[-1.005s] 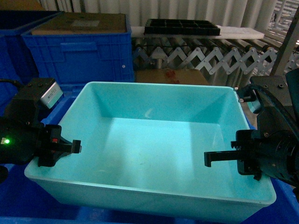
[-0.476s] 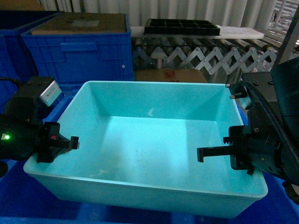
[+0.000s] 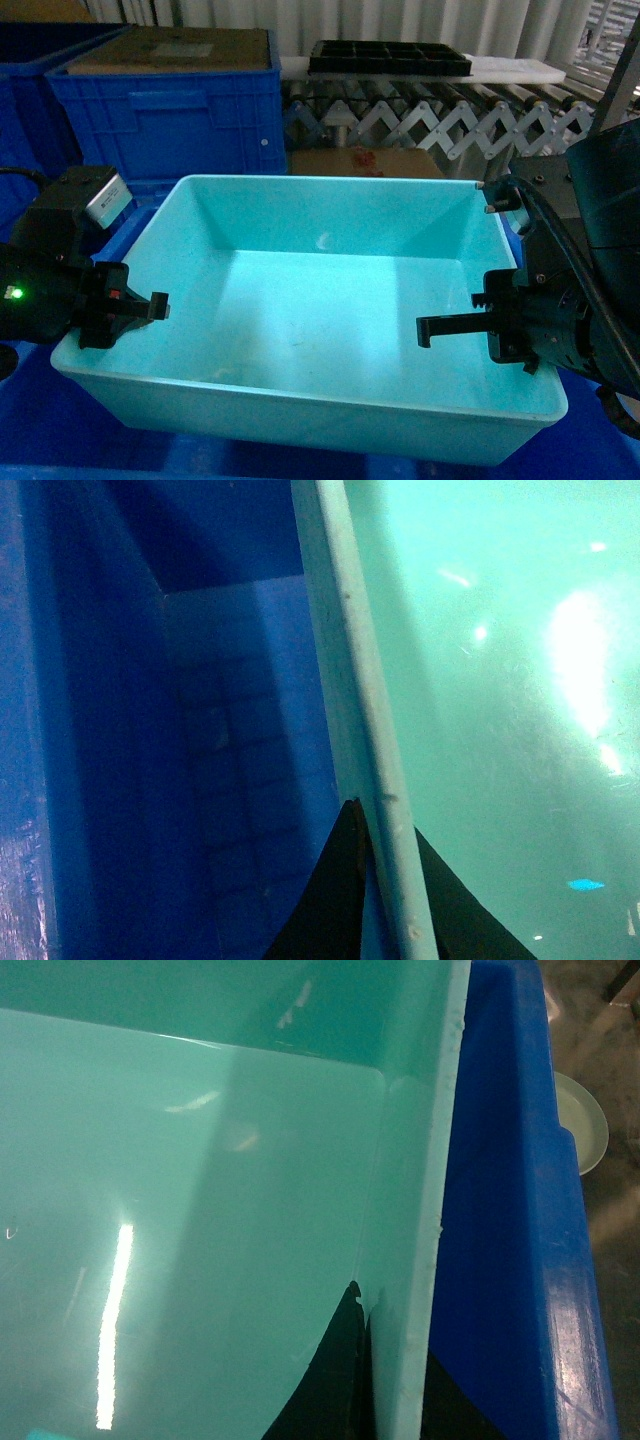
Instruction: Stack blue boxes stably on right
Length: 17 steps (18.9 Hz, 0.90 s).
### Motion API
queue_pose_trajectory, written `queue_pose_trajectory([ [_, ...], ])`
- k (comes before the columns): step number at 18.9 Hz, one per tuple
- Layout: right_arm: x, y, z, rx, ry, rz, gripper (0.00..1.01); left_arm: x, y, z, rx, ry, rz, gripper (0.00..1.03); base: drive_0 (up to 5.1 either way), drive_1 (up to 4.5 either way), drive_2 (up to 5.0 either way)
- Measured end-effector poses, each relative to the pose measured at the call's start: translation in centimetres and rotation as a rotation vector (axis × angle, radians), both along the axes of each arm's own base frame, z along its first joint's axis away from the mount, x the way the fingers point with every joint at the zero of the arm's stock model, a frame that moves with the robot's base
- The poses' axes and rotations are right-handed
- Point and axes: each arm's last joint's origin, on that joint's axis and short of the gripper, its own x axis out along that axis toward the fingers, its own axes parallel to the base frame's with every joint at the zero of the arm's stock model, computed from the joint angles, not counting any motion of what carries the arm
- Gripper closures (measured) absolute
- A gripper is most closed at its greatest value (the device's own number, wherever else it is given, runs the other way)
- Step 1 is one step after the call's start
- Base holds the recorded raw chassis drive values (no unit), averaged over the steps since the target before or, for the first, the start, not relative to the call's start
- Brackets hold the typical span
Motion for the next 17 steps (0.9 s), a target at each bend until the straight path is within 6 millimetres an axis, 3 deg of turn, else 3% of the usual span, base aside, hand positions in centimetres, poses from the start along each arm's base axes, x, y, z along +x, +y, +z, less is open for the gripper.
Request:
queue_pose_trajectory([
  [8,0.0,0.0,0.0,-0.002,0.0,0.001,0.98,0.0,0.0,0.0,0.001,0.0,-0.001,0.98,0.0,0.0,0.0],
  [9,0.02,-0.02,0.02,-0.025,-0.004,0.01,0.89,0.04,0.05,0.02,0.026,-0.009,-0.007,0.92,0.0,0.0,0.0],
  [17,0.17,0.02,0.2,-0.048,-0.015,0.025,0.03,0.1,0.46,0.02,0.107,-0.024,-0.03,0.07,0.0,0.0,0.0],
])
